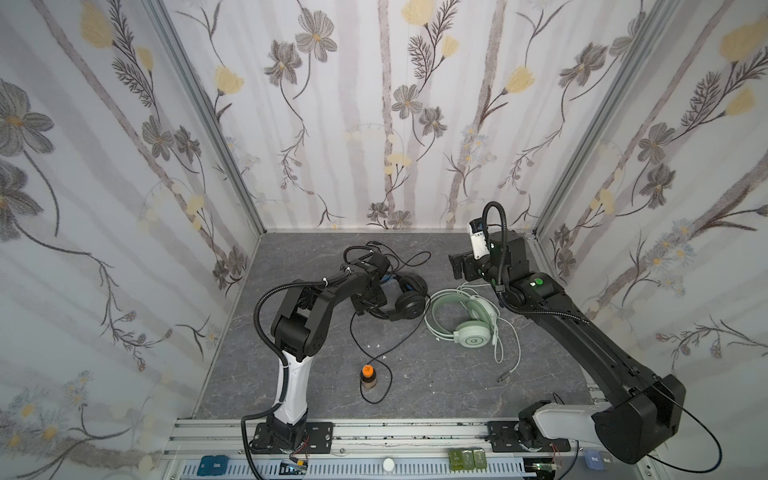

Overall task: Wrap the headphones
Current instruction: 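Close the left gripper on the black headset band, then lift the black headset with the left gripper while the right gripper lowers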

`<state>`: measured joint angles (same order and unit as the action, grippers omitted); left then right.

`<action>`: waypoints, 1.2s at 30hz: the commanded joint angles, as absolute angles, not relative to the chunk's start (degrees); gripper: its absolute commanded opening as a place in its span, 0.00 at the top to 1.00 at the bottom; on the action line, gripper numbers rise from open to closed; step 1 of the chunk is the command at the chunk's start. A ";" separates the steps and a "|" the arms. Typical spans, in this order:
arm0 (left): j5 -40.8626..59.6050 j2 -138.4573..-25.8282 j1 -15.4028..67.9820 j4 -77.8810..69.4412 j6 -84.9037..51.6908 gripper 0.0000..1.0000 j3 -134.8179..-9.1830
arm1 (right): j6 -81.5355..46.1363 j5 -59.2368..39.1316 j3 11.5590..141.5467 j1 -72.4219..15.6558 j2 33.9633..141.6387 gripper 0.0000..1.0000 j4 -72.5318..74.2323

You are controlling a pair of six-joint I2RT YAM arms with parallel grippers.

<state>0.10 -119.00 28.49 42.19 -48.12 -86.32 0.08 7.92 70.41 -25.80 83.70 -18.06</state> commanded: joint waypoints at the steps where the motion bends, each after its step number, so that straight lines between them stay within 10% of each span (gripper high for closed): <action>1: 0.04 -120.44 27.45 42.64 -45.84 0.43 -88.28 | 0.36 7.21 70.22 -25.93 83.43 0.01 -16.67; 25: -5.46 -119.00 28.52 46.92 -40.23 0.99 -91.69 | -0.16 8.65 69.32 -26.00 81.88 0.02 -19.63; 36: -14.11 -111.58 27.69 53.62 -27.74 1.00 -105.11 | -1.95 -6.61 68.28 -25.84 82.86 0.01 -11.61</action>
